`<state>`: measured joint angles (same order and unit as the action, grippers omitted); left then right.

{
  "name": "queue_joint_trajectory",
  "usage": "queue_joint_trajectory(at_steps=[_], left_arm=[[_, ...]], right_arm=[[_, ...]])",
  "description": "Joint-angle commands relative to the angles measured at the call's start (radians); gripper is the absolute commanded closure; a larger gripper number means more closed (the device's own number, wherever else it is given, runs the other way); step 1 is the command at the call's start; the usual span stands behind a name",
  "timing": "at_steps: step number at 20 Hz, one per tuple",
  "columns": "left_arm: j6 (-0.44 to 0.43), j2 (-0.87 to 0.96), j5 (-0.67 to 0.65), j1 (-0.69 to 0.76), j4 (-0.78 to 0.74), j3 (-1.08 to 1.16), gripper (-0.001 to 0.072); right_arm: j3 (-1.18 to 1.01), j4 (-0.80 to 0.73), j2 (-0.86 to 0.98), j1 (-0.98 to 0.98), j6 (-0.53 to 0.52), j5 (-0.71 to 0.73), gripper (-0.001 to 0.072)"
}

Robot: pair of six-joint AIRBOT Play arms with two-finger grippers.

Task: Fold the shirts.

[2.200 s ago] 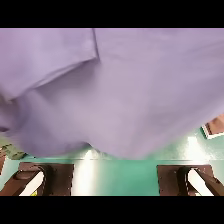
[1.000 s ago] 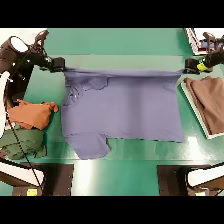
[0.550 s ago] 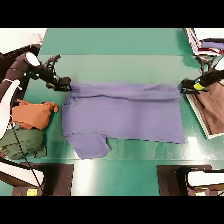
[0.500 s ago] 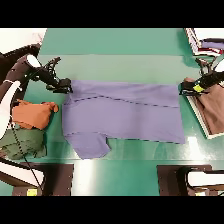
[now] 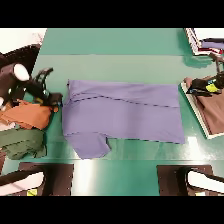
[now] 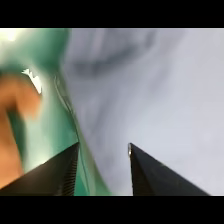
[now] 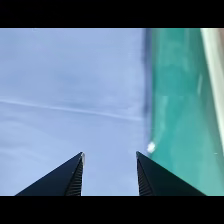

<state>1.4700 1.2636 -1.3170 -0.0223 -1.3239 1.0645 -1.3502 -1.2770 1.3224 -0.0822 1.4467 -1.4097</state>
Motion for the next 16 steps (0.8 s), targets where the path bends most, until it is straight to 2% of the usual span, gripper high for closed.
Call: queue_joint_trajectory(at_steps=[1,5,8,14,16], left_arm=[[0.034,-0.24,-0.011,0.001,0.077,-0.307,0.034],[0.078,-0.407,0.002,0.001,0.175,-0.547,0.034],[0.078,-0.413,0.029,0.001,0.21,-0.631,0.034],[0.063,-0.413,0.212,0.001,0.34,-0.705,0.034],[0.038,-0.411,0.237,0.001,0.389,-0.718,0.0341]], right_arm=[[0.002,0.081,-0.07,-0.013,-0.027,-0.018,0.0329],[0.0,0.081,-0.092,0.019,-0.028,0.002,0.0329],[0.0,0.082,-0.092,0.034,-0.028,0.003,0.033],[0.0,0.082,-0.092,0.033,-0.027,-0.008,0.033],[0.0,0.088,-0.092,0.034,-0.027,-0.007,0.033]])
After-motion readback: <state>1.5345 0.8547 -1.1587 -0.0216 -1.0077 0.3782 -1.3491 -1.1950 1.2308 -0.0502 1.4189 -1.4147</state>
